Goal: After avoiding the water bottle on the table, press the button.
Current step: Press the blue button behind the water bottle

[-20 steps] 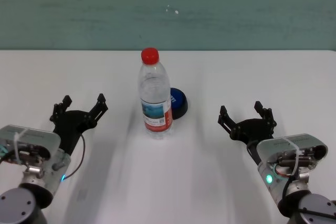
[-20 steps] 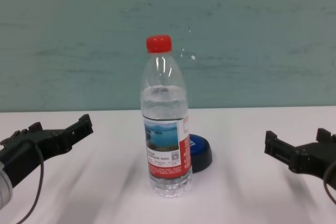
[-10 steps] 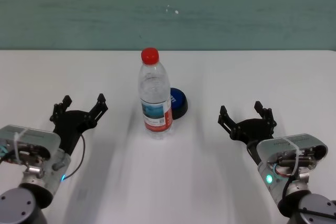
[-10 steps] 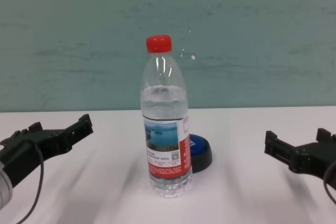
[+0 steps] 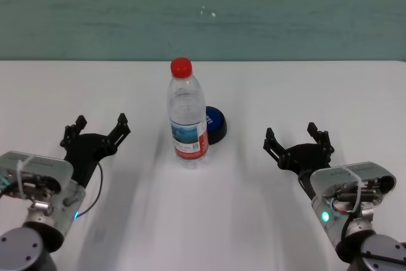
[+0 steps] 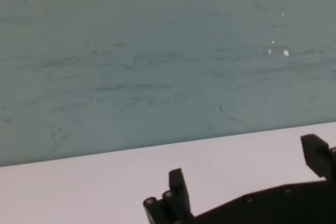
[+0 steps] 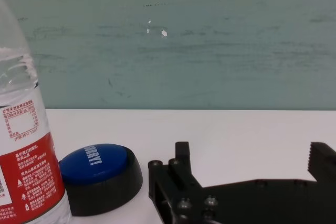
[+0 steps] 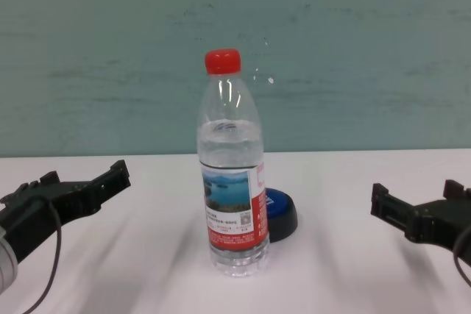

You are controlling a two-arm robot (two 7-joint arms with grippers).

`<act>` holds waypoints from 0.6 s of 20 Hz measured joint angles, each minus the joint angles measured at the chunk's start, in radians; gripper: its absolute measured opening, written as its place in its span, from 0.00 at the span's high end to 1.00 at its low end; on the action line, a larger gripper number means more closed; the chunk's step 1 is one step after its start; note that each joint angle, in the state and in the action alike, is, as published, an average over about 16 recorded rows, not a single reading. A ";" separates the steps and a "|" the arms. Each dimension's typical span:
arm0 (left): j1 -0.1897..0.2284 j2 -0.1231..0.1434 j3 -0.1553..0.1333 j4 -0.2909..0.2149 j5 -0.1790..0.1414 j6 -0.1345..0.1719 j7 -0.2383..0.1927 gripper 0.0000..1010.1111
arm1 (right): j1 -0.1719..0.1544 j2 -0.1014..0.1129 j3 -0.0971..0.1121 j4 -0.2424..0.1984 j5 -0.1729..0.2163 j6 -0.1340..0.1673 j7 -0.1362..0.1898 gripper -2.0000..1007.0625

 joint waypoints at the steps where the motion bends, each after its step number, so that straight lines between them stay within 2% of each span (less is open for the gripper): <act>1: 0.000 0.000 0.000 0.000 0.000 0.000 0.000 0.00 | 0.000 0.000 0.000 0.000 0.000 0.000 0.000 0.00; 12: 0.012 -0.004 -0.011 -0.010 0.001 0.002 -0.016 0.00 | 0.000 0.000 0.000 0.000 0.000 0.000 0.000 0.00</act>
